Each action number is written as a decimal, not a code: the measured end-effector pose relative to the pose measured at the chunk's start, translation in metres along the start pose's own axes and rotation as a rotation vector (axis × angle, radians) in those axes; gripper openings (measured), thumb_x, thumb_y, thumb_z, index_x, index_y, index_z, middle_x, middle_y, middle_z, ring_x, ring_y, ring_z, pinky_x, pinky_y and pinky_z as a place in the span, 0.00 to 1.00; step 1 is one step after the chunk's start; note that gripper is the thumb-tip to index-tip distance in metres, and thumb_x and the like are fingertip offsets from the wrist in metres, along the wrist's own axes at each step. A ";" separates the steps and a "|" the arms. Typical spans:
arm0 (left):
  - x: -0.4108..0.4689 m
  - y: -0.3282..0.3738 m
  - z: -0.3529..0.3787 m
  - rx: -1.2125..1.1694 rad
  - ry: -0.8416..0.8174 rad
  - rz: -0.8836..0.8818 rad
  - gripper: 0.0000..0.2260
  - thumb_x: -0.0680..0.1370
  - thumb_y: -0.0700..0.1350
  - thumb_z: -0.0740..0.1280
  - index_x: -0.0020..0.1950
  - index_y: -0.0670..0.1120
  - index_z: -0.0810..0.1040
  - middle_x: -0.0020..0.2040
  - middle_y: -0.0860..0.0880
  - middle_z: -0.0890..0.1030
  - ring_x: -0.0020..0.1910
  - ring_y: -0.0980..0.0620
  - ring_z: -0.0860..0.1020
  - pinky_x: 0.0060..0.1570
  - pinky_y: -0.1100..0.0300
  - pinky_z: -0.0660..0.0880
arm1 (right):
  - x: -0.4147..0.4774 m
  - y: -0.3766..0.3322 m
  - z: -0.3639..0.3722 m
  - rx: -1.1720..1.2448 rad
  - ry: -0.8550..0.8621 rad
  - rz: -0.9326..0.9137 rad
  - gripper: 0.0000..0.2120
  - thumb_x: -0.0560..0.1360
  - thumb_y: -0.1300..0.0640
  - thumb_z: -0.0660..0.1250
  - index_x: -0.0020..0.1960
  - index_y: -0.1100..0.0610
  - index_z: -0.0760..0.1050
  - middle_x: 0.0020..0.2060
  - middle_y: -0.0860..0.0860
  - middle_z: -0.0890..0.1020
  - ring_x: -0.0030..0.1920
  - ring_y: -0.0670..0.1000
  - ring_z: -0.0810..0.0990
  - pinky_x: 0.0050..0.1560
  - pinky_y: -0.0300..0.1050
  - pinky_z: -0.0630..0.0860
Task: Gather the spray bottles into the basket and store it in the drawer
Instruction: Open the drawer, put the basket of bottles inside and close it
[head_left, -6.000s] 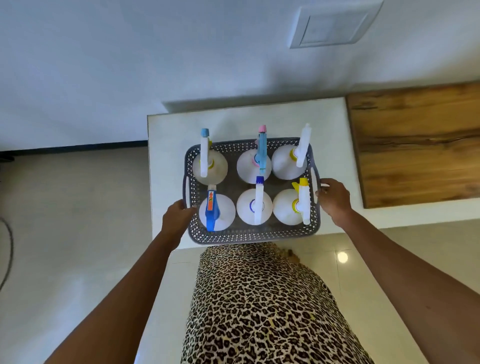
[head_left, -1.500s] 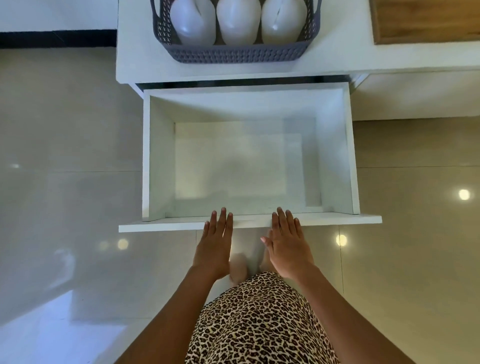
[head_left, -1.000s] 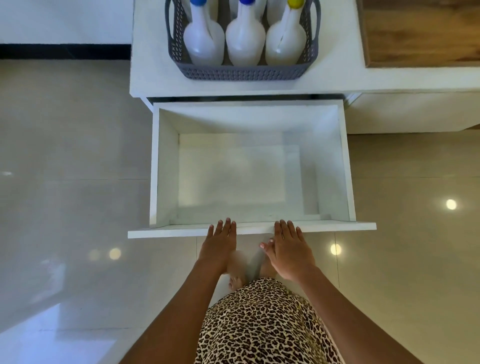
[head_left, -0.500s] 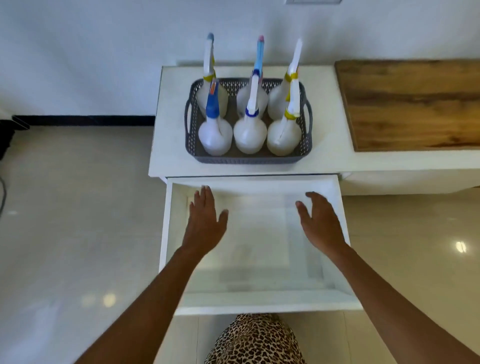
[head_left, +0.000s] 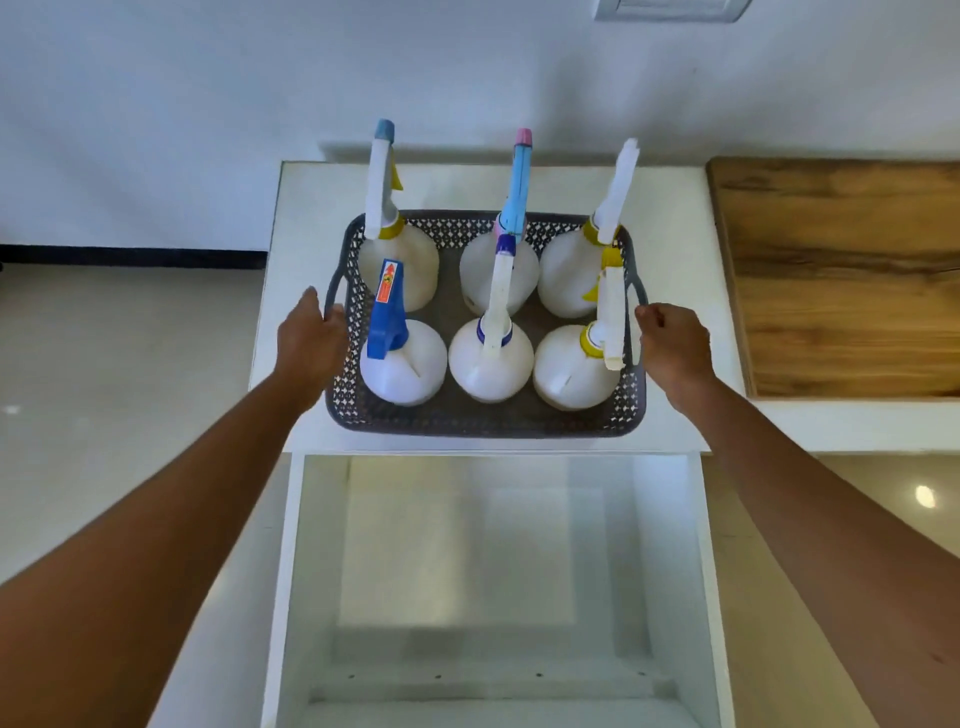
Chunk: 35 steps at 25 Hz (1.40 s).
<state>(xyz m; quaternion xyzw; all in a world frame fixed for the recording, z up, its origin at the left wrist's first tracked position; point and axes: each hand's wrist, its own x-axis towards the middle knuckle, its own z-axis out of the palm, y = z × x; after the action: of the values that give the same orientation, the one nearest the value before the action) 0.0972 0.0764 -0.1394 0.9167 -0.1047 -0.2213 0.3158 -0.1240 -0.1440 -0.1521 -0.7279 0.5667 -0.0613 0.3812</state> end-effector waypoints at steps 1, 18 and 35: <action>0.009 0.001 0.003 -0.008 -0.003 -0.018 0.13 0.80 0.43 0.53 0.61 0.38 0.68 0.63 0.36 0.73 0.53 0.43 0.73 0.48 0.57 0.71 | 0.005 -0.001 0.002 0.024 0.008 0.022 0.18 0.79 0.57 0.56 0.33 0.61 0.71 0.31 0.56 0.75 0.37 0.56 0.73 0.34 0.43 0.68; 0.025 -0.018 0.005 0.004 0.033 -0.004 0.10 0.77 0.37 0.61 0.54 0.37 0.77 0.53 0.37 0.80 0.46 0.38 0.78 0.44 0.54 0.76 | 0.014 0.007 0.014 -0.066 0.156 0.016 0.14 0.74 0.65 0.62 0.30 0.59 0.71 0.25 0.50 0.70 0.27 0.48 0.70 0.29 0.36 0.64; -0.147 -0.119 -0.005 -0.132 -0.029 -0.069 0.10 0.76 0.35 0.61 0.53 0.39 0.79 0.45 0.40 0.82 0.44 0.42 0.79 0.51 0.47 0.76 | -0.159 0.103 -0.006 -0.048 0.158 0.000 0.20 0.72 0.67 0.63 0.26 0.50 0.65 0.22 0.47 0.70 0.27 0.47 0.67 0.25 0.30 0.61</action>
<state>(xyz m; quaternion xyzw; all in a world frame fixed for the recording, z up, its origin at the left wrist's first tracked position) -0.0238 0.2204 -0.1605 0.8935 -0.0630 -0.2519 0.3664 -0.2630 -0.0147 -0.1576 -0.7295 0.5964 -0.1051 0.3179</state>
